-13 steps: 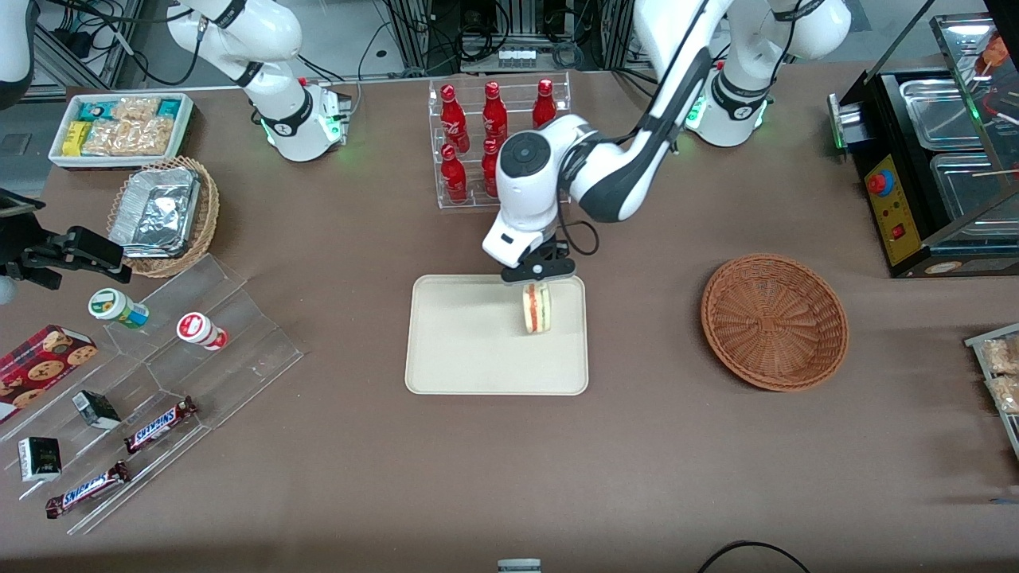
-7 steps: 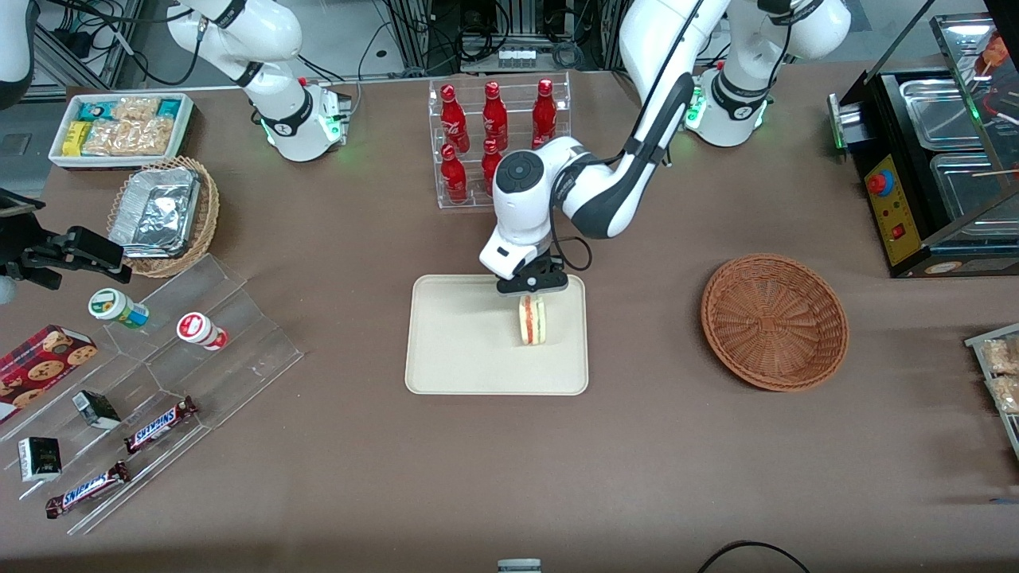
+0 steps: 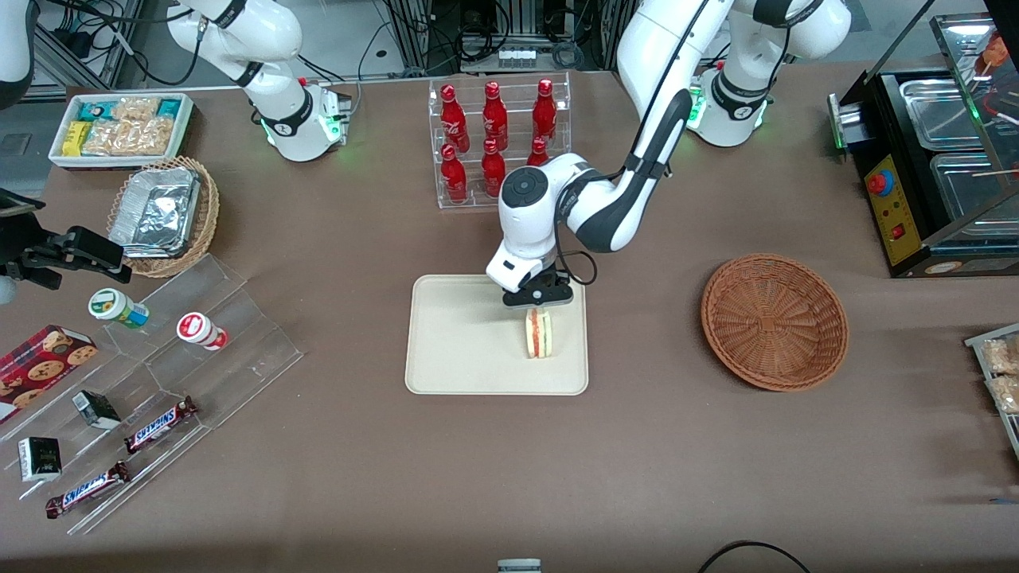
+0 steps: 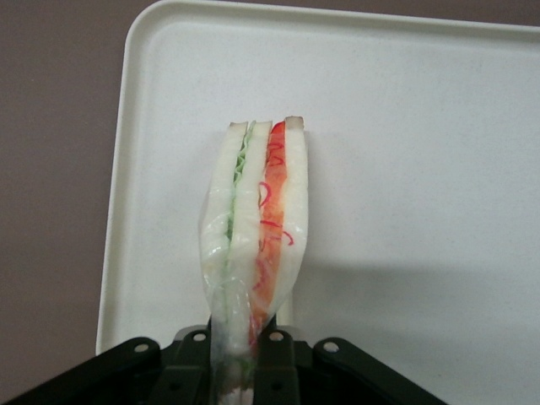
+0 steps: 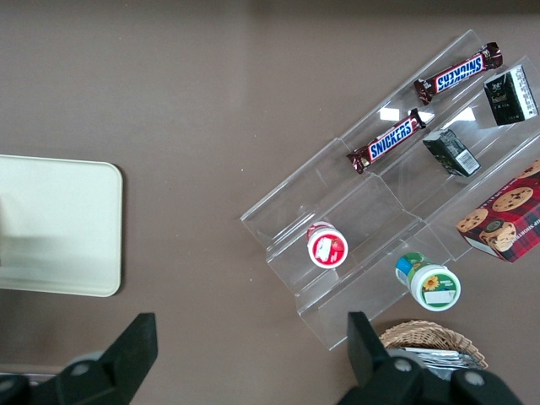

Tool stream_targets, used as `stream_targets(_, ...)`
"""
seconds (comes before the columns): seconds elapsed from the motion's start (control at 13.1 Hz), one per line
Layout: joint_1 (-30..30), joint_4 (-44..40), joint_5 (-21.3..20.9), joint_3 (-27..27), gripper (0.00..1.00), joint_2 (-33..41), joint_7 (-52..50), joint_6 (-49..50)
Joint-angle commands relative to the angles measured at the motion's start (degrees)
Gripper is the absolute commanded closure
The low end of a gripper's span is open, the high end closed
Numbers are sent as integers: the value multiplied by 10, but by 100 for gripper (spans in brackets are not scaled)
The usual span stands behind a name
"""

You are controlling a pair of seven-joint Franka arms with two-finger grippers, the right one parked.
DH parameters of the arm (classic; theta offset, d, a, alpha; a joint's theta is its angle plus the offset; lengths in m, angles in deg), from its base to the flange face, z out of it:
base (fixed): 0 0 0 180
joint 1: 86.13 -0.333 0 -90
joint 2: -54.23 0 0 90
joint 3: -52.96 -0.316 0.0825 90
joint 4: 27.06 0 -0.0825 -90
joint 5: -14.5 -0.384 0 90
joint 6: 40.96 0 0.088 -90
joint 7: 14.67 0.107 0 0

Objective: Place sandwich from basket to tray
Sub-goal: 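Lower the sandwich onto the tray and open the left gripper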

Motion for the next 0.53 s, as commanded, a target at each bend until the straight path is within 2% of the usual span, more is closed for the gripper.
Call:
stream_targets(0.0, -1, -13, -14, 0, 4, -12, -10, -7)
stream_targets(0.08, -1, -13, -14, 0, 0, -9, -11, -4)
stream_targets(0.23, -2, -12, -13, 0, 0, 5, -12, 6)
stream_targets(0.46, 1, -13, -10, 0, 0, 60, -36, 89)
